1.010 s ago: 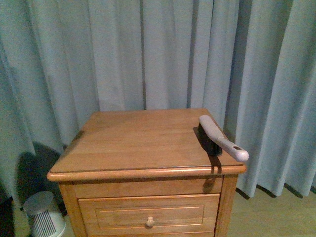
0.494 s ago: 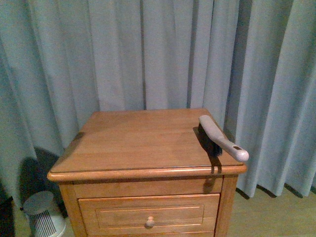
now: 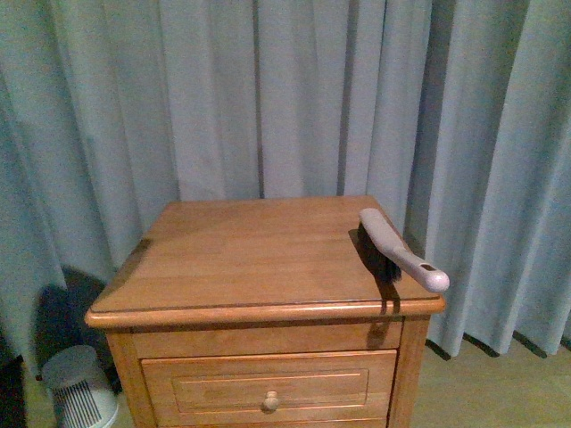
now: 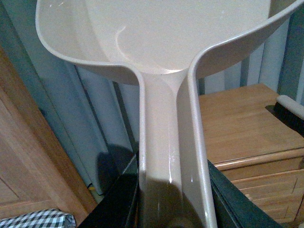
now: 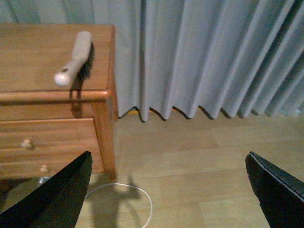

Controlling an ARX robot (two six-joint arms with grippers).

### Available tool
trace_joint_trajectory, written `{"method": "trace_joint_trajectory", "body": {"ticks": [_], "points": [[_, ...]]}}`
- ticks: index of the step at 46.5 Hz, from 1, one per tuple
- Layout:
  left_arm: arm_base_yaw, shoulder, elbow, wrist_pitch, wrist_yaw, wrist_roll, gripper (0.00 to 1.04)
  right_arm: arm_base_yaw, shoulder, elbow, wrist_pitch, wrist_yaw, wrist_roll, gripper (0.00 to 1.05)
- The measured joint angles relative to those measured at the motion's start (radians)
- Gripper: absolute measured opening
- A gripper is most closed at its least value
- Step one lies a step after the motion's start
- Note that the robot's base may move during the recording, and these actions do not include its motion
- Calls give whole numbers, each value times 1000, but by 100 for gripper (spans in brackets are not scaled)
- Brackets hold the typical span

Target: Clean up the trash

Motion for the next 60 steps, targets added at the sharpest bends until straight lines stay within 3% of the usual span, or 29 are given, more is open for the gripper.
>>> {"method": "trace_joint_trajectory", "body": {"ticks": [9,16,24,34,60], "points": [[0,0,0,0,0,-1,28,-34,489,319,80,-97,53,97],[0,0,0,0,-1,-2,28,-40,806,608,-23,-119,117,97],[0,0,0,0,0,-2,28,11,1105,901,-156,-109,198,97],[0,0,0,0,0,-2,28,64,1298,1032,-222,-79,282,97],[0,0,0,0,0,-2,28,132,1590,1254,-222,-40,389,97]]}}
